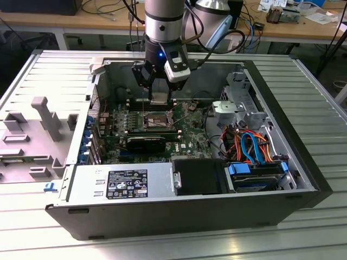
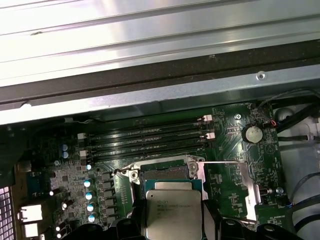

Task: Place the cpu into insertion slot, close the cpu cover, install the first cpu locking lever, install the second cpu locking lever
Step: 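Place the cpu into insertion slot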

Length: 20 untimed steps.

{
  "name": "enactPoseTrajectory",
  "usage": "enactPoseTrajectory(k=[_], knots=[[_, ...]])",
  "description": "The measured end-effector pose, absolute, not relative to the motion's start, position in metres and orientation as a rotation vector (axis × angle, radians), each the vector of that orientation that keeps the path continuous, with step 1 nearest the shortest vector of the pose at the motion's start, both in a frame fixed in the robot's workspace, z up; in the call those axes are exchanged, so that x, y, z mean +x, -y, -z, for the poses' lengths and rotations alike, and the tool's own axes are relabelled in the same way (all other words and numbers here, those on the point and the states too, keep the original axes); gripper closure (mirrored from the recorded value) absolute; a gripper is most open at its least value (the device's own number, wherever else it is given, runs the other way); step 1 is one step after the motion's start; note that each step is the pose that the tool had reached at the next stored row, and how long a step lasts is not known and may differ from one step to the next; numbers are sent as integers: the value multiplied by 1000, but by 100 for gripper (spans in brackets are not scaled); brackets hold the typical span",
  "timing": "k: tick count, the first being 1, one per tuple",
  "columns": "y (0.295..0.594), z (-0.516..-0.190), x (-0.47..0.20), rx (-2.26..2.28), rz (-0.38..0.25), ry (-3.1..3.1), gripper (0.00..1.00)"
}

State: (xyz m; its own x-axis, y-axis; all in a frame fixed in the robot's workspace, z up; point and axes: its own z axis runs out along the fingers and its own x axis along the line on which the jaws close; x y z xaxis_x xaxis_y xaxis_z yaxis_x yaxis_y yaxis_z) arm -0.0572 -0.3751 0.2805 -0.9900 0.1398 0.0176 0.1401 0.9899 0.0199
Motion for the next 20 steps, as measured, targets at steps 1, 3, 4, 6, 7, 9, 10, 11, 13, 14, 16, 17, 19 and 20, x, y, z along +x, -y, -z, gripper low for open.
enactPoseTrajectory(k=[1, 3, 4, 6, 7, 9, 10, 11, 13, 14, 16, 17, 19, 20], knots=[[375, -280, -57, -220, 33, 3118, 46], [375, -280, -57, -222, 33, 3117, 46], [375, -280, -57, -223, 33, 3117, 46], [375, -280, -57, -225, 33, 3117, 46], [375, -280, -57, -225, 33, 3117, 46], [375, -280, -57, -229, 33, 3117, 46], [375, -280, -57, -229, 33, 3117, 46], [375, -280, -57, -230, 33, 3117, 46], [375, -280, -57, -232, 33, 3117, 46], [375, -280, -57, -233, 33, 3117, 46], [375, -280, -57, -235, 33, 3117, 46], [375, -280, -57, -236, 33, 3116, 46], [375, -280, -57, -238, 33, 3116, 46], [375, -280, -57, -239, 33, 3116, 46]])
